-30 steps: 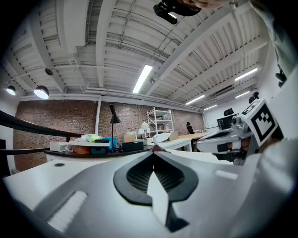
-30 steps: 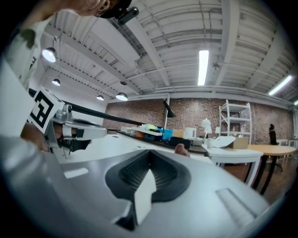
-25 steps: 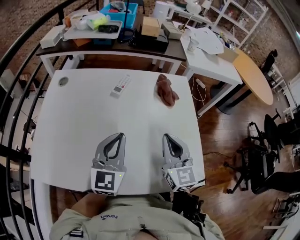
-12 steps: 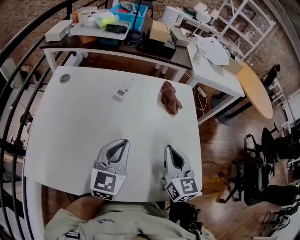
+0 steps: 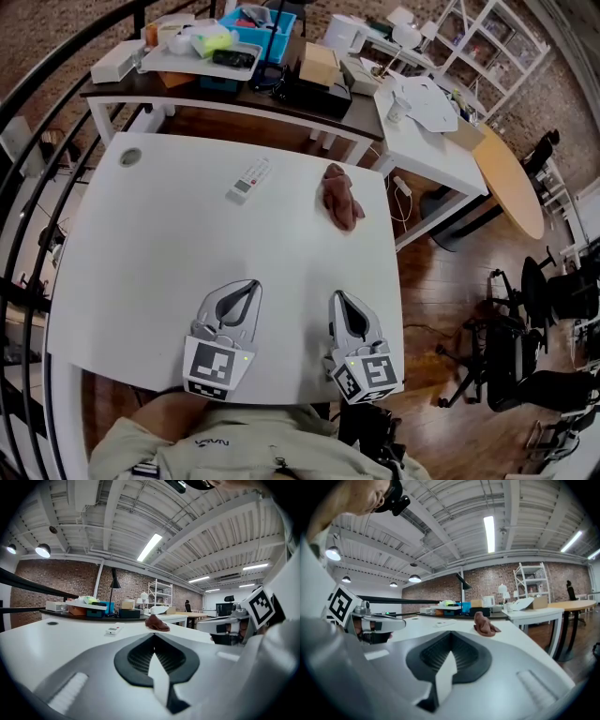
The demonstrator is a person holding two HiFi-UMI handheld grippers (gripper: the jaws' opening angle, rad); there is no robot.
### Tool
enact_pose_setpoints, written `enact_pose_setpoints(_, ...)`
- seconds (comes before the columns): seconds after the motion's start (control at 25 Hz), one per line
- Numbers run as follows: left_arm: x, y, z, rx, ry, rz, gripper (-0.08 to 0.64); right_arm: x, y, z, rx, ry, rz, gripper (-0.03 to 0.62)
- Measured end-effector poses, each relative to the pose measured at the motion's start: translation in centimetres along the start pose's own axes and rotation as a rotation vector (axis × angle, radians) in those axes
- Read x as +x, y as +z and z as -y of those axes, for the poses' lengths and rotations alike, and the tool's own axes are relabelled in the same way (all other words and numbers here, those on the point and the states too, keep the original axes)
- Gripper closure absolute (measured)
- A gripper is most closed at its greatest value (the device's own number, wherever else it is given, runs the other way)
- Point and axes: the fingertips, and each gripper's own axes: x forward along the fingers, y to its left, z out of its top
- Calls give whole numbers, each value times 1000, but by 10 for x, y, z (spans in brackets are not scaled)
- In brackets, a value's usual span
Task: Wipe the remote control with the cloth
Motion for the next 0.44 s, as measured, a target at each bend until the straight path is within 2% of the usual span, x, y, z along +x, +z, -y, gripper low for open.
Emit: enact_pose_setpoints(0.44,-2,4,0,-19,17,10,555,1,1,-1,-3,13,-2,591)
